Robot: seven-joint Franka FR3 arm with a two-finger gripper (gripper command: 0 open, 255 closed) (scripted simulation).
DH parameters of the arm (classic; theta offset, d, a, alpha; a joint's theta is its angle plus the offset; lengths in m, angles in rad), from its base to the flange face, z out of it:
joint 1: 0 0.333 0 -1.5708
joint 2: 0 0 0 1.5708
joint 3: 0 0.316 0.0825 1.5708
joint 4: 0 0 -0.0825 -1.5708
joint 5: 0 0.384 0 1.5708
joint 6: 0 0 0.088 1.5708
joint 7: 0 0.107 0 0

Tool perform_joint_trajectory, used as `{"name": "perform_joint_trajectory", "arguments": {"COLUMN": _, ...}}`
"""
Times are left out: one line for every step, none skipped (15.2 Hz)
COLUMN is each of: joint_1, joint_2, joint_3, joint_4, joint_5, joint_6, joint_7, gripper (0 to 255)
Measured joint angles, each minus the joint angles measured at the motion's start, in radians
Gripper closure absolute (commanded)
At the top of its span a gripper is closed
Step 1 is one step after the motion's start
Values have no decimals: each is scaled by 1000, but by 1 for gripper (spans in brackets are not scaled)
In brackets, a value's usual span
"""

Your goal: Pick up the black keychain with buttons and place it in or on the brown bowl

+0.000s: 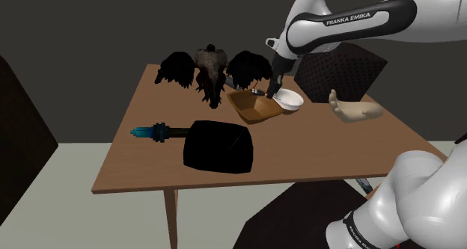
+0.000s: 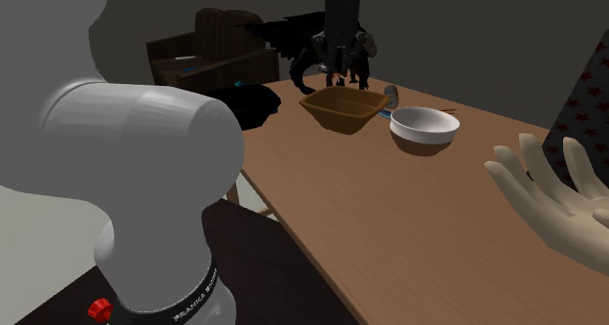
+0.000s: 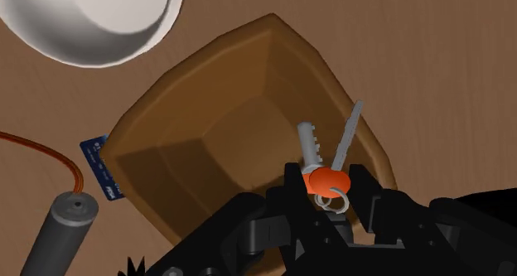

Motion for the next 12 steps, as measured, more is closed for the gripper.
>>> {"name": "perform_joint_trajectory", "arguments": {"joint_1": -1, "joint_2": 35, "joint_3": -9, "joint_4": 38, "joint_5": 15, "joint_6": -6, "joint_7": -19, "gripper": 255}}
{"name": "perform_joint_trajectory", "arguments": {"joint_1": 0, "joint_2": 71, "joint_3": -15, "joint_4": 77, "joint_5": 31, "joint_6": -11, "joint_7": -32, "gripper": 255}}
{"name": "perform_joint_trajectory", "arguments": {"joint_1": -2, "joint_2": 107, "joint_3": -21, "joint_4": 119, "joint_5": 47, "joint_6": -20, "joint_7": -48, "gripper": 255}}
{"name": "perform_joint_trajectory", "arguments": {"joint_1": -7, "joint_2": 161, "joint_3": -31, "joint_4": 175, "joint_5": 71, "joint_6": -26, "joint_7": -74, "gripper": 255}}
{"name": "perform_joint_trajectory", "arguments": {"joint_1": -10, "joint_2": 187, "joint_3": -34, "joint_4": 201, "joint_5": 84, "joint_6": -30, "joint_7": -87, "gripper": 255}}
{"name": "perform_joint_trajectory", "arguments": {"joint_1": -11, "joint_2": 197, "joint_3": -35, "joint_4": 205, "joint_5": 89, "joint_6": -24, "joint_7": -91, "gripper": 255}}
{"name": "perform_joint_trajectory", "arguments": {"joint_1": -12, "joint_2": 207, "joint_3": -35, "joint_4": 204, "joint_5": 95, "joint_6": -15, "joint_7": -96, "gripper": 255}}
{"name": "perform_joint_trajectory", "arguments": {"joint_1": -13, "joint_2": 214, "joint_3": -35, "joint_4": 199, "joint_5": 98, "joint_6": -3, "joint_7": -99, "gripper": 255}}
{"name": "perform_joint_trajectory", "arguments": {"joint_1": -14, "joint_2": 221, "joint_3": -36, "joint_4": 193, "joint_5": 102, "joint_6": 8, "joint_7": -102, "gripper": 255}}
{"name": "perform_joint_trajectory", "arguments": {"joint_1": -14, "joint_2": 226, "joint_3": -35, "joint_4": 187, "joint_5": 105, "joint_6": 19, "joint_7": -104, "gripper": 255}}
{"name": "perform_joint_trajectory", "arguments": {"joint_1": -15, "joint_2": 229, "joint_3": -36, "joint_4": 178, "joint_5": 107, "joint_6": 30, "joint_7": -107, "gripper": 255}}
{"name": "perform_joint_trajectory", "arguments": {"joint_1": -15, "joint_2": 234, "joint_3": -35, "joint_4": 171, "joint_5": 110, "joint_6": 43, "joint_7": -109, "gripper": 255}}
